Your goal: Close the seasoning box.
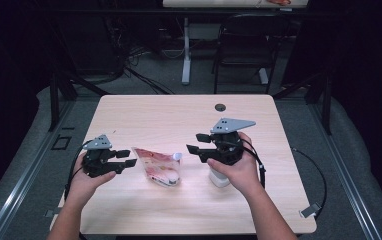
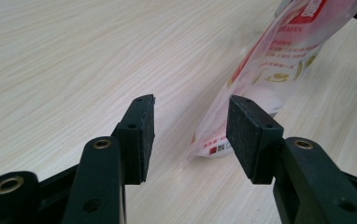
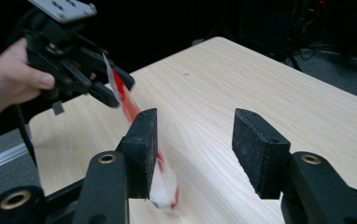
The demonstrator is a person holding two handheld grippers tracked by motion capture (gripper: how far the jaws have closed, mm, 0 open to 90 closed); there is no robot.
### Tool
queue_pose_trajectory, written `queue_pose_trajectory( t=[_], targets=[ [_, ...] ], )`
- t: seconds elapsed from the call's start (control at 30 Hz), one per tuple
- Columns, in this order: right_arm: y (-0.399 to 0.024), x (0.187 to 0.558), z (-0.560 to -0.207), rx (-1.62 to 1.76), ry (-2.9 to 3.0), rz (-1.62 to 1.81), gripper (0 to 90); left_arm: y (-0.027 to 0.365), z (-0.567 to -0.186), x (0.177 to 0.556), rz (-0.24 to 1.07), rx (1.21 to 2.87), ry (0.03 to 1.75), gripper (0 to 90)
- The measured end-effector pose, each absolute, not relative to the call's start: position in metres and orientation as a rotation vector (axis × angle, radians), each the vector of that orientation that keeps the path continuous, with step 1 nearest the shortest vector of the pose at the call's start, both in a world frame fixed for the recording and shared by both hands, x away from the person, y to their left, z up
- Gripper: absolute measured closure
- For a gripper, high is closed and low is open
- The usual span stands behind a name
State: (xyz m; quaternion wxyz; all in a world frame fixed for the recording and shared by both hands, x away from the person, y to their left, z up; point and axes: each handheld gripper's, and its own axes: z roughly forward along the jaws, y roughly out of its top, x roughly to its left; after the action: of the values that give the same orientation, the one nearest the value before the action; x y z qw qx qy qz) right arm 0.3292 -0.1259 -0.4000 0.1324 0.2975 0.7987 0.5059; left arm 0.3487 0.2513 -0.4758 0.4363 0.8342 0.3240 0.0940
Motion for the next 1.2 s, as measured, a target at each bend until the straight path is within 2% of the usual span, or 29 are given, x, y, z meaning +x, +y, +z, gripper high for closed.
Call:
queue_pose_trajectory(
  t=[0.7,0.97,1.2],
  targets=[
    [-0.156,0.330,-0.408,0.991,2.220,1.425,42.6,0.264,-0.477,0.353,0.257,2.060,0.873,52.1],
    [-0.162,0.332,-0.408,0.970,2.235,1.364,44.8,0.268,-0.477,0.353,0.271,2.047,0.889,51.8],
    [-0.184,0.337,-0.406,1.034,2.208,1.306,49.9,0.269,-0.476,0.353,0.275,2.038,0.901,51.7]
  ],
)
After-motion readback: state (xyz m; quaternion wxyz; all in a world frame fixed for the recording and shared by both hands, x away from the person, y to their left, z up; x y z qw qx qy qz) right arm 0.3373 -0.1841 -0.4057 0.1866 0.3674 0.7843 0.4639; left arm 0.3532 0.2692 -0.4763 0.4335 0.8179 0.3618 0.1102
